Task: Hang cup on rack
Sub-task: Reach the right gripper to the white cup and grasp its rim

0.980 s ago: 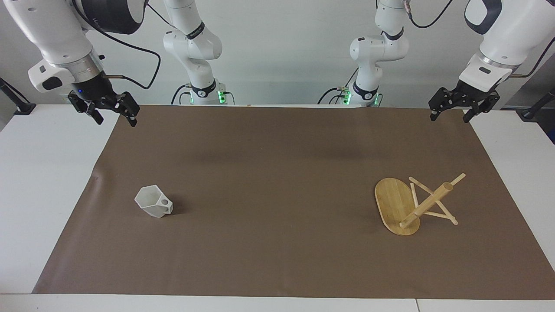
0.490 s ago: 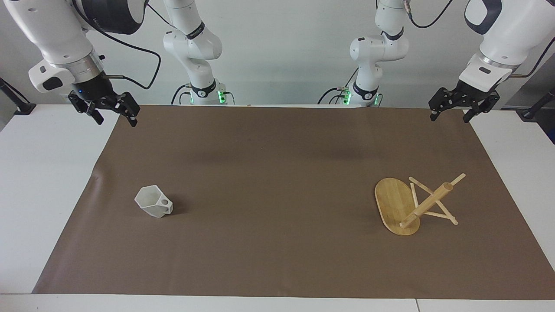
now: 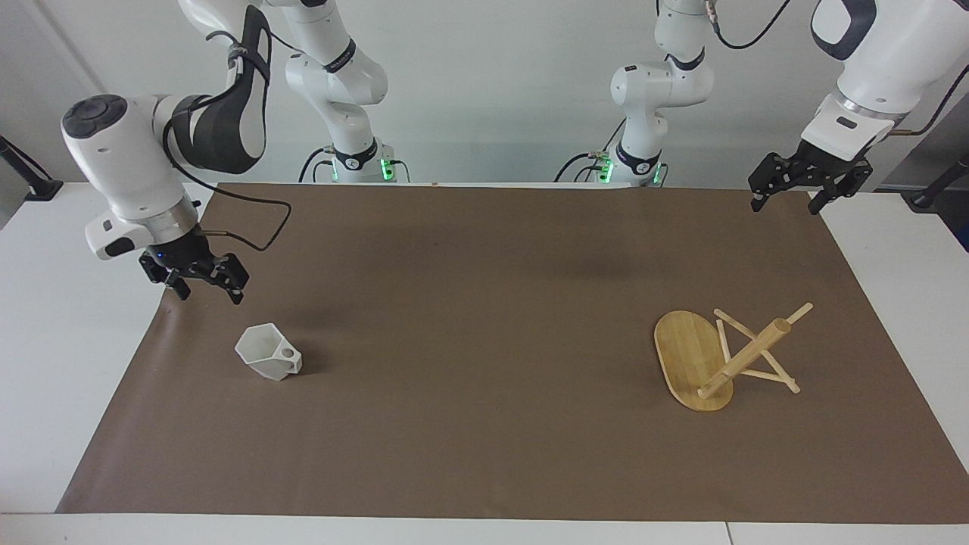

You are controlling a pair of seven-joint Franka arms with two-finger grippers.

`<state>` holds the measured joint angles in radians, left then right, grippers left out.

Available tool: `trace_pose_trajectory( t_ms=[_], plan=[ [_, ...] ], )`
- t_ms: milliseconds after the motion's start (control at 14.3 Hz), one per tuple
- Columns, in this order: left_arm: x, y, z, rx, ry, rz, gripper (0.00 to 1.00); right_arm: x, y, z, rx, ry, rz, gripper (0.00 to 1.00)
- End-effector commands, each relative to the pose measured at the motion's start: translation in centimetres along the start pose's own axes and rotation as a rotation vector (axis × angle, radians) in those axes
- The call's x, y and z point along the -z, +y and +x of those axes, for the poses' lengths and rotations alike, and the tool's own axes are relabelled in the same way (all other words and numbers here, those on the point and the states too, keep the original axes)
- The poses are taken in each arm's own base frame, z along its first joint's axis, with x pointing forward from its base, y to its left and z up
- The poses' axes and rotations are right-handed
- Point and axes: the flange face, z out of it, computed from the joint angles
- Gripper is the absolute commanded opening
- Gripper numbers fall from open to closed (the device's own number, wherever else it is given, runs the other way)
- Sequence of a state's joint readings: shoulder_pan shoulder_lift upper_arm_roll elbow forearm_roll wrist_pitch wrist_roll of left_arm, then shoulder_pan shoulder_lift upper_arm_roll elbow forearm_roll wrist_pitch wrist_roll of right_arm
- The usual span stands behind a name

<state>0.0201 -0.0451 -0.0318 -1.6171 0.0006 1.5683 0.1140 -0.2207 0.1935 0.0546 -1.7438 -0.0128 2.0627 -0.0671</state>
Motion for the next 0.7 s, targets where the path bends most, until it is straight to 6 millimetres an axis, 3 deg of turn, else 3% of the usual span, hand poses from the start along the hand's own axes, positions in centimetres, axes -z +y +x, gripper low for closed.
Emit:
trace_pose_trajectory(
  t_ms=[0, 630],
  plan=[
    [0.0, 0.0, -0.8, 0.012, -0.005, -0.002, 1.00, -2.4, 0.5, 0.5, 0.010, 0.010, 0.004, 1.00],
    [0.0, 0.0, -0.8, 0.012, -0.005, -0.002, 1.00, -8.6, -0.4, 0.1, -0.009, 0.040, 0.009, 1.00]
  ],
)
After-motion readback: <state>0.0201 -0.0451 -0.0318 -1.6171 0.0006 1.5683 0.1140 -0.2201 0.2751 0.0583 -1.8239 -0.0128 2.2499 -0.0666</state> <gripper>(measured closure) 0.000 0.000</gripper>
